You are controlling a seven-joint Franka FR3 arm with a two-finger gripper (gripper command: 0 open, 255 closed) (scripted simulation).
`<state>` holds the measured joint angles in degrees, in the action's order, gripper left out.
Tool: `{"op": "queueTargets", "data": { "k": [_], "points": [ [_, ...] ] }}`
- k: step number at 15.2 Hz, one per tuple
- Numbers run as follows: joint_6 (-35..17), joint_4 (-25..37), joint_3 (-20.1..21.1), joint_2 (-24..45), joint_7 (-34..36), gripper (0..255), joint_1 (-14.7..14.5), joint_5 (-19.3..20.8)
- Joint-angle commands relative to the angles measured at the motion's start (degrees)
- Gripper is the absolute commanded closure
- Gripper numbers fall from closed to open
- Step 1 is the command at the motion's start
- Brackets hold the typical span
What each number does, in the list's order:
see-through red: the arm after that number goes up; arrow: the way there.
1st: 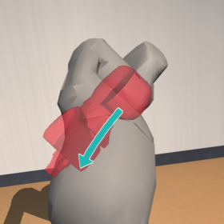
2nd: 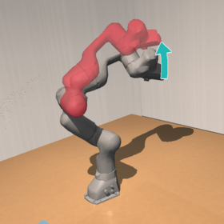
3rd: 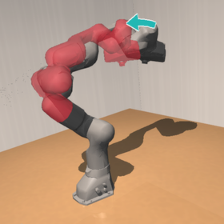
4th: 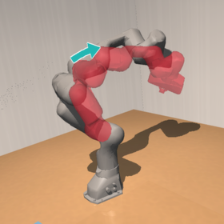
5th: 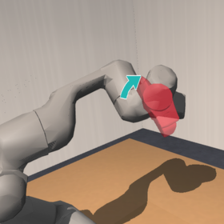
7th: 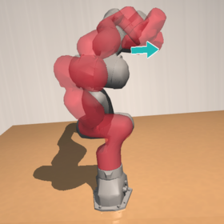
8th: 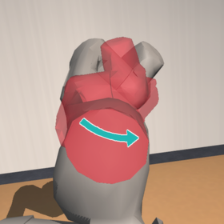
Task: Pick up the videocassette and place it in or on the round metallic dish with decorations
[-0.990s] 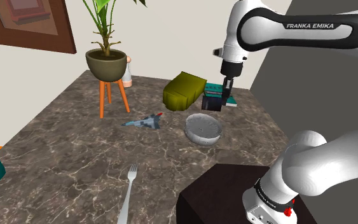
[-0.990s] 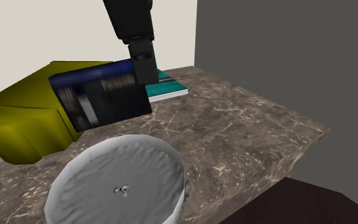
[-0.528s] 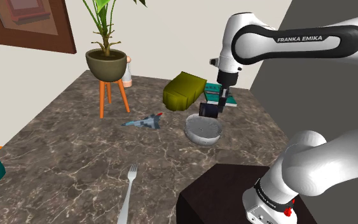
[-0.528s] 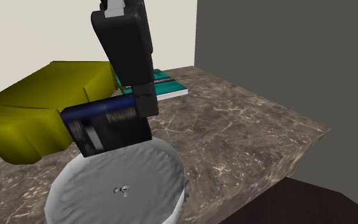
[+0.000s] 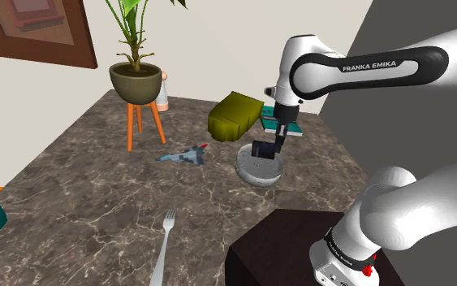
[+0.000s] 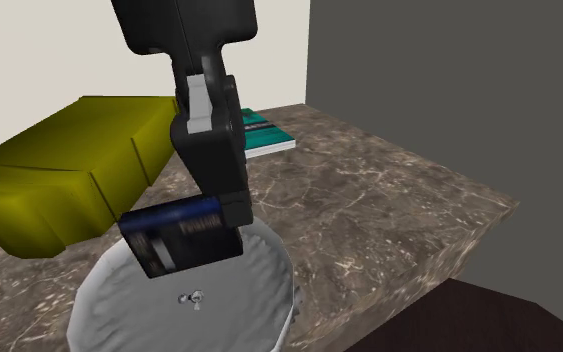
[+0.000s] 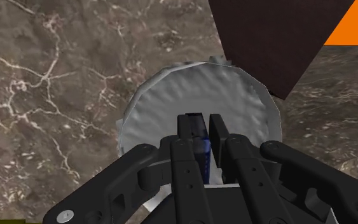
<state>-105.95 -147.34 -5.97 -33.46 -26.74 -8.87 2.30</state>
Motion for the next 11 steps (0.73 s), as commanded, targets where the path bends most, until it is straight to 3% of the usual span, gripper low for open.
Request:
{"op": "queueTargets", "data": {
  "k": [1, 8, 9, 11],
  "points": [
    [-1.36, -1.03, -0.02, 0.30, 0.03, 255, -0.01, 0.01],
    [-1.36, -1.03, -0.02, 0.30, 0.03, 255, -0.01, 0.01],
    [-1.36, -1.03, -0.02, 0.30, 0.03, 0, -0.01, 0.01],
    [-1.36, -1.03, -0.02, 0.30, 0.03, 0, -0.01, 0.01]
  ]
}}
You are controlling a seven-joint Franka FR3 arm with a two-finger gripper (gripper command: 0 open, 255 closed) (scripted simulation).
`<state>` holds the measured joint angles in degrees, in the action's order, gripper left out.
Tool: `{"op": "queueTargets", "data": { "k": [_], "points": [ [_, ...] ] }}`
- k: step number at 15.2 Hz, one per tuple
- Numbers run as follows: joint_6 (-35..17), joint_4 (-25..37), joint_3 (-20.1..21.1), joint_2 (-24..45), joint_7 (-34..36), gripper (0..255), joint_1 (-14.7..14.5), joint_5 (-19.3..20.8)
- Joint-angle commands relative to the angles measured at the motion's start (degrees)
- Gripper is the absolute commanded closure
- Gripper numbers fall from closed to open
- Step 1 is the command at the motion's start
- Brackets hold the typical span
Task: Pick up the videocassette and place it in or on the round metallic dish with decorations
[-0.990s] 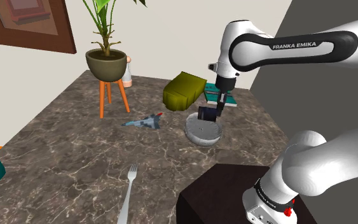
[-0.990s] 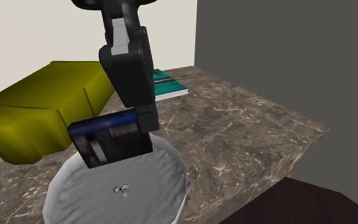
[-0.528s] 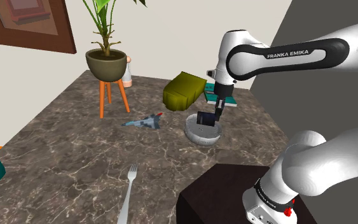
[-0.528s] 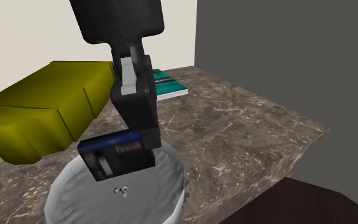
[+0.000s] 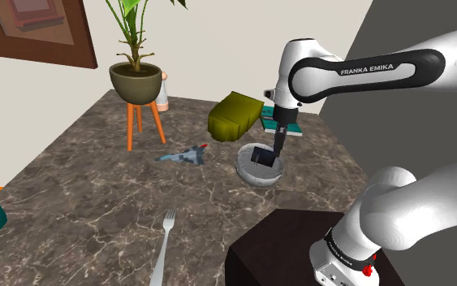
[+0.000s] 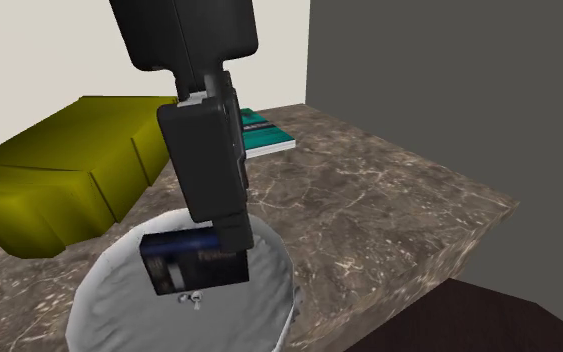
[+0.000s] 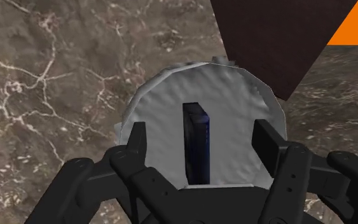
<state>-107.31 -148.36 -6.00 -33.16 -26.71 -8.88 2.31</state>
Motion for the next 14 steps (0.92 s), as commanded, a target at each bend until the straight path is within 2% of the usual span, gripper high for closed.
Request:
{"op": "queueTargets", "data": {
  "k": [1, 3, 7, 14],
  "points": [
    [0.00, 0.00, 0.00, 0.00, 0.00, 0, 0.00, 0.00],
    [0.00, 0.00, 0.00, 0.00, 0.00, 0, 0.00, 0.00],
    [7.39, 7.13, 0.22, -0.27, -0.04, 0, -0.10, -0.21],
    [7.39, 7.13, 0.22, -0.27, -0.04, 0, -0.10, -0.21]
  ]
}}
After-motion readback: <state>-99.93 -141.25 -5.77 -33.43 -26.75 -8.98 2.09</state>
